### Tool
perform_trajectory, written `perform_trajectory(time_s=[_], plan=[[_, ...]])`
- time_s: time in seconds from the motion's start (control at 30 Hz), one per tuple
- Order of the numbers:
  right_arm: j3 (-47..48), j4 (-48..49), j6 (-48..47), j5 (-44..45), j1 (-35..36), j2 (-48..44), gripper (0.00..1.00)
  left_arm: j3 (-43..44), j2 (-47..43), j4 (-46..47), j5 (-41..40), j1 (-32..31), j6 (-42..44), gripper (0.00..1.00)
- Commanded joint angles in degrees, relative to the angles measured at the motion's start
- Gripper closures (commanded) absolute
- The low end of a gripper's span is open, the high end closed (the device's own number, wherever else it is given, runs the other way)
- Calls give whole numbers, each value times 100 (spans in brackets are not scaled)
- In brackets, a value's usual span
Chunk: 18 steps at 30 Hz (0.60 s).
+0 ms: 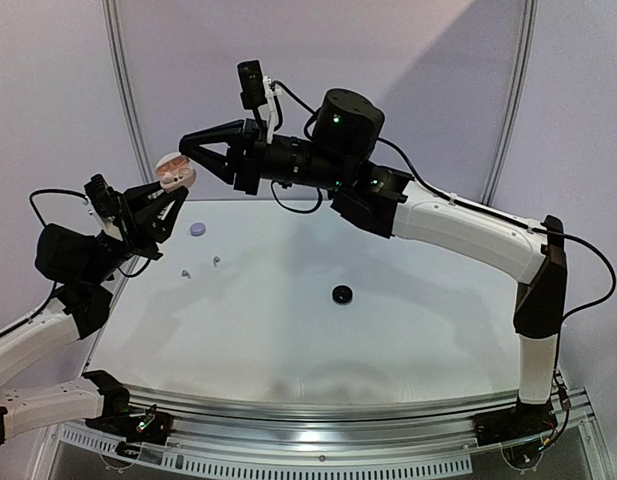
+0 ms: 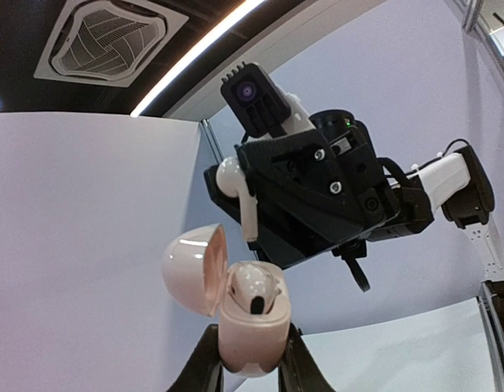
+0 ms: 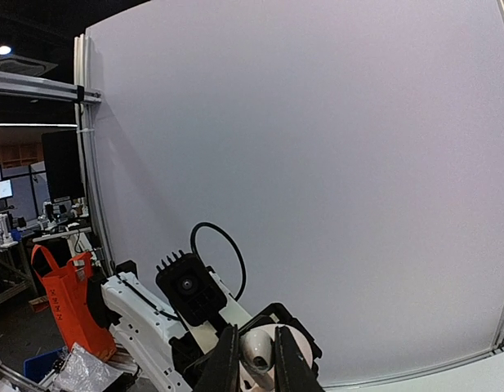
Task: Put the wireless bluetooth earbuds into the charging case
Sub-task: Insert the right earbud into the right side groove of the charging case.
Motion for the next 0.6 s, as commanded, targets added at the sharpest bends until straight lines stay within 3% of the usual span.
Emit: perform_trajectory(time_s=[0.0, 0.57], plan=[[136, 70, 220, -166, 8, 232, 100, 18, 14, 90, -54, 12, -179, 100], [175, -70, 167, -241, 13, 367, 100, 92, 57, -165, -364, 14, -312, 100]])
